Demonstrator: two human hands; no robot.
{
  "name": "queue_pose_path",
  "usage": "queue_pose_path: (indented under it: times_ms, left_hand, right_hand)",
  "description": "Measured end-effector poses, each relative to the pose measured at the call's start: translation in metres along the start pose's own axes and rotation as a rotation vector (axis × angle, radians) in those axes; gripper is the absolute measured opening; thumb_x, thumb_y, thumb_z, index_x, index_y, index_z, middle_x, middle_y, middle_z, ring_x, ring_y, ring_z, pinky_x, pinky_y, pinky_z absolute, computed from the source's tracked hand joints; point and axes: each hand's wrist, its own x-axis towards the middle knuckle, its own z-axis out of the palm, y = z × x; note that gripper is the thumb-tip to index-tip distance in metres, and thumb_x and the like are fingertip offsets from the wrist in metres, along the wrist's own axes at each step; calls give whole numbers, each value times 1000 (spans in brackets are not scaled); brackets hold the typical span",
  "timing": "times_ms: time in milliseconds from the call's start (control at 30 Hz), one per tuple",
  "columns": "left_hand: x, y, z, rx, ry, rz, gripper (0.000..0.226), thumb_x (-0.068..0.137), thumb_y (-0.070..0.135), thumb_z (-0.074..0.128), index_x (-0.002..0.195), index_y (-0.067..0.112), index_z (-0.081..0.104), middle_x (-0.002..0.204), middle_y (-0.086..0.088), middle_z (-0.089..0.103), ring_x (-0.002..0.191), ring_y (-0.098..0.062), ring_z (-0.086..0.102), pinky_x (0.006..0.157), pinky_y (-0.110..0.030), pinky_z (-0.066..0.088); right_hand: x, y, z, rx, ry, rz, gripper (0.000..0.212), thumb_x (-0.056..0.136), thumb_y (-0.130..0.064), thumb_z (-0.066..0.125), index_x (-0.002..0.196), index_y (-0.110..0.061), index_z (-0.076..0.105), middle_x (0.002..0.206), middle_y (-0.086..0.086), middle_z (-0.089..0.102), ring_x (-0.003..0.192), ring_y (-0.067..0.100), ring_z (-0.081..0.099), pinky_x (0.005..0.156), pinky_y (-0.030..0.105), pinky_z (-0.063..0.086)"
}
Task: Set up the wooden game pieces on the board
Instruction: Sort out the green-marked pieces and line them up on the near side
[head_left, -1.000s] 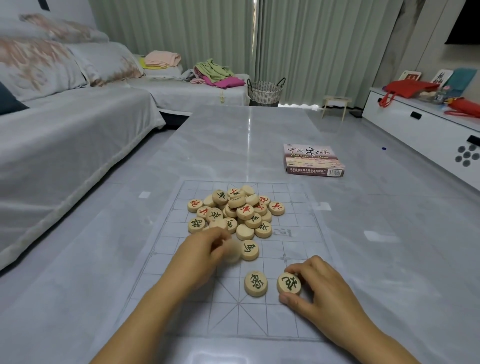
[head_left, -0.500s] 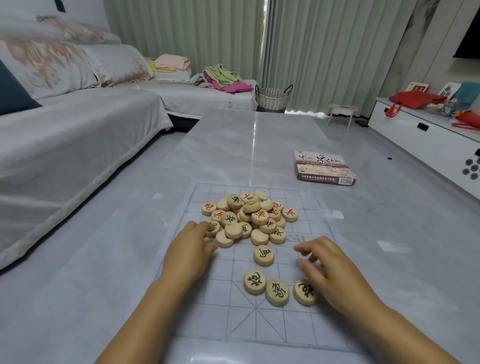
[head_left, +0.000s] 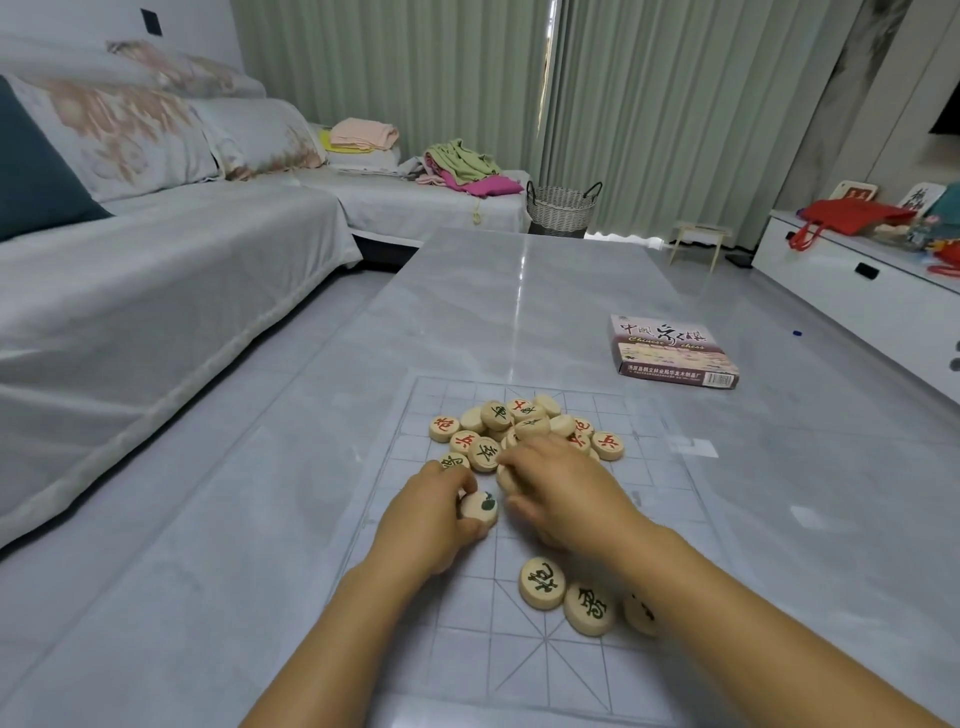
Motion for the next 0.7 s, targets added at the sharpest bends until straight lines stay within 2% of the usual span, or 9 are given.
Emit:
queue_pose_path:
  times_ms: [100,133,200,267,367,433,500,600,700]
  left_hand:
    - [-14,6,-5,13,-106,46,33,79,37,67,105,21,57,109,1,52,95,-20,55,81,-33,47]
    - [-19,9,-5,15,-136,65,32,80,39,65,106,21,58,106,2,53,94,-19,55,81,-32,47]
    - [-26,16,-4,-65,-196,78,27,83,40,61,100,19,64,96,4,55,90,-17,56,79,-30,45]
    - [-28,23,-2,-164,-248,69,26,88,39,54,86,16,66,84,1,59,84,-21,59,77,-34,47]
    - [-24,22,3,-221,-179,-2,33,93,35,48,64,21,52,73,-2,58,79,-24,59,80,-40,49]
    - [-22,18,5,-254,-116,-28,22,93,31,48,72,25,53,74,-1,60,83,-24,62,83,-43,51]
    - [-22,16,8,-213,-83,-11,7,92,30,49,94,26,55,80,0,63,85,-21,62,81,-38,51]
    - [-23,17,12,-142,-74,58,17,93,30,49,108,27,55,80,3,60,79,-18,57,75,-32,48]
    - [-21,19,12,-146,-99,77,20,92,29,49,110,26,58,78,7,56,78,-16,53,74,-29,46]
  right_hand:
    - [-45,19,-17,369,134,202,30,84,-25,64,112,-34,57,108,-19,56,97,-5,52,81,6,39]
    - [-63,28,-21,454,152,279,26,83,-24,66,103,-39,57,103,-21,58,94,-6,54,78,6,41]
    - [-93,46,-23,606,137,445,25,81,-22,69,92,-41,59,97,-16,65,92,1,61,80,16,48]
    - [-112,58,-18,655,106,539,26,77,-20,72,92,-38,62,96,-10,69,94,11,64,85,26,51]
    - [-119,63,-12,514,98,511,21,77,-25,72,91,-36,61,97,-17,64,95,2,57,77,12,45]
    - [-117,63,-14,331,89,439,20,80,-30,68,95,-36,58,96,-24,54,94,-6,47,74,6,38]
    - [-115,61,-19,315,67,437,20,81,-31,67,96,-36,57,94,-20,53,88,-3,50,72,6,39]
    - [-113,56,-20,329,35,429,15,83,-32,64,93,-38,55,95,-15,55,84,2,54,72,11,41]
    - [-99,51,-19,290,76,358,17,88,-29,58,105,-33,57,99,-18,49,84,-2,52,71,12,40]
